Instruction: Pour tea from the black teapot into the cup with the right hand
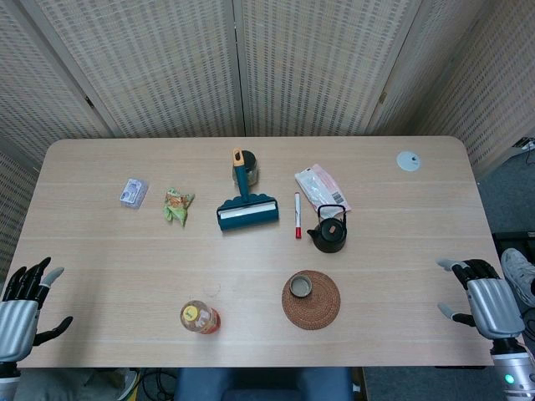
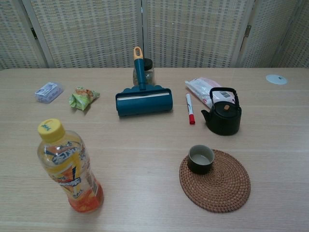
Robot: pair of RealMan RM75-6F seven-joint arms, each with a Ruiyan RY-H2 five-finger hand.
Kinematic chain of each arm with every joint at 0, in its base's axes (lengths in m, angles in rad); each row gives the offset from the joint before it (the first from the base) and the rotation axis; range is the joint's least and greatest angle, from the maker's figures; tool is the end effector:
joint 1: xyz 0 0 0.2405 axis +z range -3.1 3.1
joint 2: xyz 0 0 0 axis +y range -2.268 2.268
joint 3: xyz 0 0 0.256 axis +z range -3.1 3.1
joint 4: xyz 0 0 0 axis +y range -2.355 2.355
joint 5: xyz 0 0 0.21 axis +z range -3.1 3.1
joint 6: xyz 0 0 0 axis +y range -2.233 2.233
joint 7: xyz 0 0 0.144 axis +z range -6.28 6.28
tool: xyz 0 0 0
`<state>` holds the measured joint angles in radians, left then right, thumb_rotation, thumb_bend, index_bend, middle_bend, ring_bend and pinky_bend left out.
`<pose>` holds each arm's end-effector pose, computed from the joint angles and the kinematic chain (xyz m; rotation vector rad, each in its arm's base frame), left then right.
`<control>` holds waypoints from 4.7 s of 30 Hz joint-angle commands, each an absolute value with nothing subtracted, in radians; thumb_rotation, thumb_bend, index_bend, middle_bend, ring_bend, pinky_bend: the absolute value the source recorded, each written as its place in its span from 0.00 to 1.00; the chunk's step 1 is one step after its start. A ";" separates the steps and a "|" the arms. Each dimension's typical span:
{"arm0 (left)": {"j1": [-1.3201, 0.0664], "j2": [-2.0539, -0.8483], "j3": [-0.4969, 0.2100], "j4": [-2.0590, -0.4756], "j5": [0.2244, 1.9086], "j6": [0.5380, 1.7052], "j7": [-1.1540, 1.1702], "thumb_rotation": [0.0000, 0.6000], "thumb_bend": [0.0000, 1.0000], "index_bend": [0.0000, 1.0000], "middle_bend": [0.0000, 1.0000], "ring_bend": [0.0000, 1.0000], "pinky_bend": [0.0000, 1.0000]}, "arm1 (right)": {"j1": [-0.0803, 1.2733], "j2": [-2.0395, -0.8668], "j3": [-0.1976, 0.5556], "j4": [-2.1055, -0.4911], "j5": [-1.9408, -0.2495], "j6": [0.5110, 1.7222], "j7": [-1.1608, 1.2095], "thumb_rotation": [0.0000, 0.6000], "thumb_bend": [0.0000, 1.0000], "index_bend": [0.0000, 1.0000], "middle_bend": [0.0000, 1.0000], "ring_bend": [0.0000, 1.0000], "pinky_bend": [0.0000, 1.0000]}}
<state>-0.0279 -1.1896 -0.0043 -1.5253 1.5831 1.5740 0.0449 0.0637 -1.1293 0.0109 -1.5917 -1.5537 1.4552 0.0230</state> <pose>-0.3183 0.1538 0.1448 -1.4168 -0.8274 -0.8878 -0.3156 -0.1659 0.1454 1.4507 -0.9569 0.8829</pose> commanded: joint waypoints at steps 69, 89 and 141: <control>-0.006 -1.202 0.002 -1.504 1.582 1.598 0.035 1.00 0.18 0.15 0.04 0.08 0.01 | 0.902 -1.391 0.211 -1.423 -0.676 0.697 -0.472 1.00 0.00 0.19 0.24 0.07 0.10; -0.001 -1.203 0.000 -1.496 1.569 1.591 0.040 1.00 0.18 0.15 0.04 0.08 0.01 | 0.998 -1.510 0.151 -1.205 -0.549 0.610 -0.432 1.00 0.00 0.19 0.31 0.07 0.10; 0.010 -1.204 -0.002 -1.483 1.582 1.616 0.008 1.00 0.18 0.15 0.04 0.08 0.01 | 0.766 -1.201 0.008 -1.769 -0.976 0.929 -0.410 1.00 0.00 0.28 0.33 0.21 0.10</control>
<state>0.0093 -1.2045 -0.0019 -1.4831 1.5818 1.6157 0.0085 0.7751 -1.2019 0.0171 -1.7611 -0.9668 0.9191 -0.3998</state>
